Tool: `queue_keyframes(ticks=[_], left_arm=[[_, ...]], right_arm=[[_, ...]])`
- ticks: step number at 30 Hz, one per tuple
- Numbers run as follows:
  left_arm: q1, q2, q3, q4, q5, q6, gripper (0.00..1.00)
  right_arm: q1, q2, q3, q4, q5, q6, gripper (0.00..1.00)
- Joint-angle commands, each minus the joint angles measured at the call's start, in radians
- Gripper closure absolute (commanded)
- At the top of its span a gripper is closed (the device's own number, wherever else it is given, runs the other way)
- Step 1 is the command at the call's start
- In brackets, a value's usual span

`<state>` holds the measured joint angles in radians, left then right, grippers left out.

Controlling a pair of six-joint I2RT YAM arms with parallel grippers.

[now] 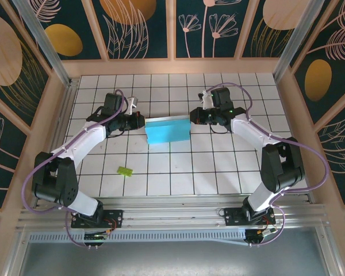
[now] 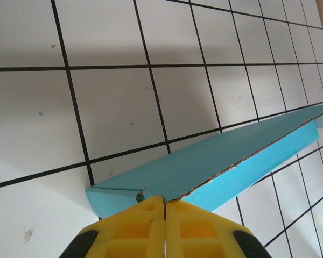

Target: Fold the paper box

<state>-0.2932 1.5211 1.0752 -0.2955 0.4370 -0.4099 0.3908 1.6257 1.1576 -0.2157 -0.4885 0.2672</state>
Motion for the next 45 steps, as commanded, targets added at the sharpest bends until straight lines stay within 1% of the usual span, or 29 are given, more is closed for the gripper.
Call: queue_keyframes(ticks=[1,12,20,23,27,29,34,43,45], left_arm=[[-0.002,-0.005,-0.027,0.019,0.031,-0.027,0.93],[-0.003,-0.009,-0.07,0.032,0.043,-0.035,0.93],[-0.004,-0.007,-0.072,-0.001,0.044,-0.003,0.92],[-0.004,-0.007,-0.063,-0.029,0.017,0.014,0.92],[-0.004,-0.005,-0.042,-0.09,-0.08,0.052,0.92],[-0.004,-0.006,-0.037,-0.101,-0.09,0.062,0.92],[-0.003,0.0,-0.045,-0.067,-0.027,0.045,0.91],[-0.007,0.011,-0.096,-0.021,0.014,0.004,0.9],[-0.006,0.013,-0.097,-0.029,-0.003,0.009,0.9]], right_arm=[[0.02,-0.032,-0.034,-0.04,0.024,-0.027,0.92],[0.02,-0.051,-0.093,-0.016,0.029,-0.029,0.92],[0.019,-0.053,-0.106,-0.004,0.023,-0.028,0.92],[0.019,-0.053,-0.104,-0.006,0.024,-0.03,0.92],[0.02,-0.055,-0.103,-0.011,0.028,-0.033,0.92],[0.02,-0.056,-0.102,-0.01,0.026,-0.034,0.92],[0.019,-0.054,-0.101,-0.002,0.024,-0.029,0.92],[0.02,-0.049,-0.096,-0.005,0.022,-0.029,0.92],[0.019,-0.05,-0.095,-0.005,0.022,-0.031,0.92]])
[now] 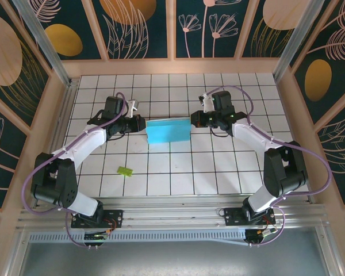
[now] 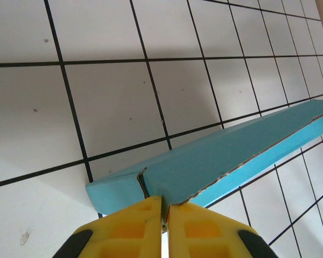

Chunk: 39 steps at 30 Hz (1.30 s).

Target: Fold the paper box

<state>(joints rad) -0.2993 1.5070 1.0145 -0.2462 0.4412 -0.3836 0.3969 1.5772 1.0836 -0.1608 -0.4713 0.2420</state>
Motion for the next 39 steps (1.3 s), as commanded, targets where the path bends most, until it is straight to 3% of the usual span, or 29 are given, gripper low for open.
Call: queue_keyframes(ticks=[1,12,18,26,39], left_arm=[[-0.002,0.028,-0.036,-0.085,-0.024,-0.011,0.9],[-0.003,0.019,-0.06,-0.1,-0.047,-0.007,0.89],[-0.003,0.009,-0.061,-0.105,-0.052,-0.009,0.86],[-0.004,-0.026,-0.059,-0.101,-0.047,-0.022,0.68],[-0.003,-0.111,-0.062,0.063,0.072,-0.107,0.55]], right_arm=[[0.013,-0.003,-0.021,-0.06,0.005,-0.006,0.92],[0.013,-0.01,-0.066,-0.035,0.005,-0.001,0.92],[0.017,-0.033,-0.125,-0.022,0.077,-0.021,0.92],[0.018,-0.057,-0.134,-0.006,0.083,-0.018,0.91],[0.017,-0.03,-0.093,-0.009,0.071,-0.021,0.9]])
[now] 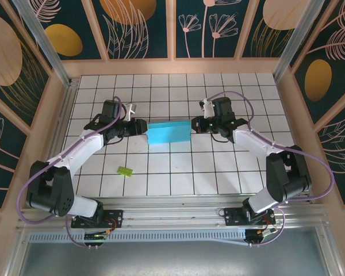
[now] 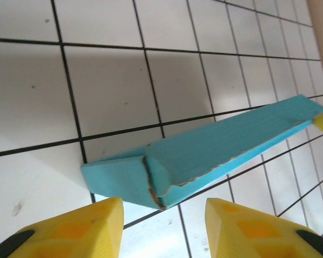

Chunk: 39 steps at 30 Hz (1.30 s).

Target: Fold the paper box

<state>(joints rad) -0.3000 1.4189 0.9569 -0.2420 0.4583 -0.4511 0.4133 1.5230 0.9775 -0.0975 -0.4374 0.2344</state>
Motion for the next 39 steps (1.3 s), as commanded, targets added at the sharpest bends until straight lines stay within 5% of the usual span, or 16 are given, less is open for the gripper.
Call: queue_keyframes(ticks=[1,12,21,34,39], left_arm=[[-0.002,-0.022,-0.004,0.072,0.064,-0.051,0.54],[-0.003,-0.01,-0.023,0.104,-0.14,-0.323,0.42],[-0.003,0.074,-0.069,0.244,-0.01,-0.437,0.41],[-0.002,0.107,-0.11,0.268,0.003,-0.451,0.7],[-0.002,0.12,-0.114,0.265,-0.006,-0.444,0.73]], right_arm=[[0.001,0.025,0.014,-0.071,0.036,-0.014,0.9],[0.002,0.031,0.027,-0.076,0.03,-0.016,0.9],[0.001,0.031,0.025,-0.077,0.025,-0.015,0.9],[0.002,0.03,0.033,-0.083,-0.003,-0.009,0.91],[-0.005,0.003,0.058,-0.099,-0.044,0.012,0.78]])
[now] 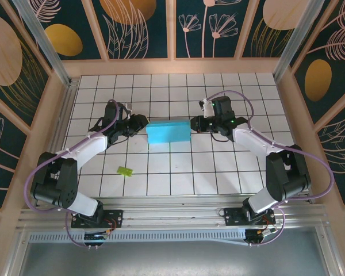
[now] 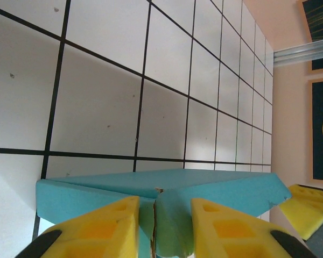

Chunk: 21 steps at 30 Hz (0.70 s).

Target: Fold the paper box

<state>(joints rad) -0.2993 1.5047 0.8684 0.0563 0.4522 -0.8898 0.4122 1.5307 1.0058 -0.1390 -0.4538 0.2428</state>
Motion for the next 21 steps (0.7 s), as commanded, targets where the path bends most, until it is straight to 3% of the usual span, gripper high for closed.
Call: queue_keyframes(ticks=[1,6,13,21], left_arm=[[-0.004,0.035,-0.025,-0.036,-0.002,-0.002,0.73],[-0.003,0.034,-0.007,-0.056,-0.01,0.015,0.74],[-0.003,0.018,0.001,-0.079,-0.027,0.029,0.74],[-0.003,0.009,0.001,-0.09,-0.039,0.039,0.72]], right_arm=[[-0.008,-0.013,0.034,-0.059,-0.035,0.008,0.76],[-0.022,-0.056,0.051,-0.067,-0.058,0.033,0.67],[-0.048,-0.122,0.047,-0.01,-0.074,0.134,0.61],[-0.053,-0.028,0.069,0.006,-0.091,0.196,0.65]])
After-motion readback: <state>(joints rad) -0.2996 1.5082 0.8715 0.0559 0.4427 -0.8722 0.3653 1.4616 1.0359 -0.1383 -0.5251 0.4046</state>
